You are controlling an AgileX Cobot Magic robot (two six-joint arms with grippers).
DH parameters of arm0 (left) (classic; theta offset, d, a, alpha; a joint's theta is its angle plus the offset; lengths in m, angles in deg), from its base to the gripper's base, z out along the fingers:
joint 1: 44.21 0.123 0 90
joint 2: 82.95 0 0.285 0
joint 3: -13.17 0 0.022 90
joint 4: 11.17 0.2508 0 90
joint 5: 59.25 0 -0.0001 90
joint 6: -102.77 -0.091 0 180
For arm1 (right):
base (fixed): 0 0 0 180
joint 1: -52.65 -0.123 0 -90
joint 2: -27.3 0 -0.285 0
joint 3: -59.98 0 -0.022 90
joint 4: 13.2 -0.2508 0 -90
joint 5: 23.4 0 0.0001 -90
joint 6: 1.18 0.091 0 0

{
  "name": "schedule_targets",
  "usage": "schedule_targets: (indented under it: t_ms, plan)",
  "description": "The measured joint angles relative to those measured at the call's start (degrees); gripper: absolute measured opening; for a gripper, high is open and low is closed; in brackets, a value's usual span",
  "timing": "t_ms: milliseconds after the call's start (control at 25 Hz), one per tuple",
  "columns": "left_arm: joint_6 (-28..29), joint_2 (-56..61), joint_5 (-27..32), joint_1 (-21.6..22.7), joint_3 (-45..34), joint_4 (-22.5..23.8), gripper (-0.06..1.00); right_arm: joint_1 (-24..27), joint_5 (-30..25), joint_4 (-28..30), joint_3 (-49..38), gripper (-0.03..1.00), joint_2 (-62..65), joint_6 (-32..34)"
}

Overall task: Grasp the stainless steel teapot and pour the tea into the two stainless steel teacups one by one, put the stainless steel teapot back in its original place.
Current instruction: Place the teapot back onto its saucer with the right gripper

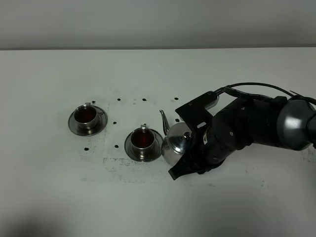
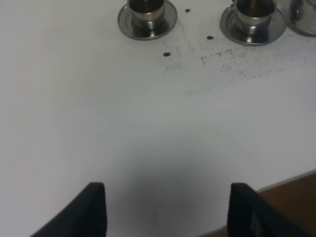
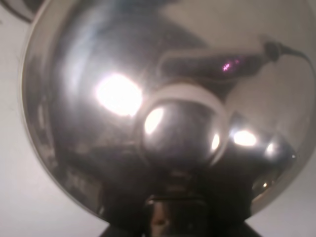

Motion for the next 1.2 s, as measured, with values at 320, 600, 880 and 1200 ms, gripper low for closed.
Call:
schedule_targets:
  t_ms: [320, 600, 880, 1200]
  plan:
    - [0.00, 0.00, 0.00, 0.00, 0.00, 0.00, 0.52, 0.00, -1.21, 0.19, 0.56, 0.17, 0.23, -0.20]
    - [0.00, 0.00, 0.00, 0.00, 0.00, 0.00, 0.52, 5.20, -10.77, 0.75, 10.02, 0.17, 3.50, -0.90]
    - [0.00, 0.00, 0.00, 0.00, 0.00, 0.00, 0.52, 14.22, -18.89, 2.46, 15.99, 0.17, 3.68, -1.09]
    - [0.00, 0.00, 0.00, 0.00, 0.00, 0.00, 0.52, 21.80, -23.54, 2.58, 15.99, 0.17, 3.68, -1.09]
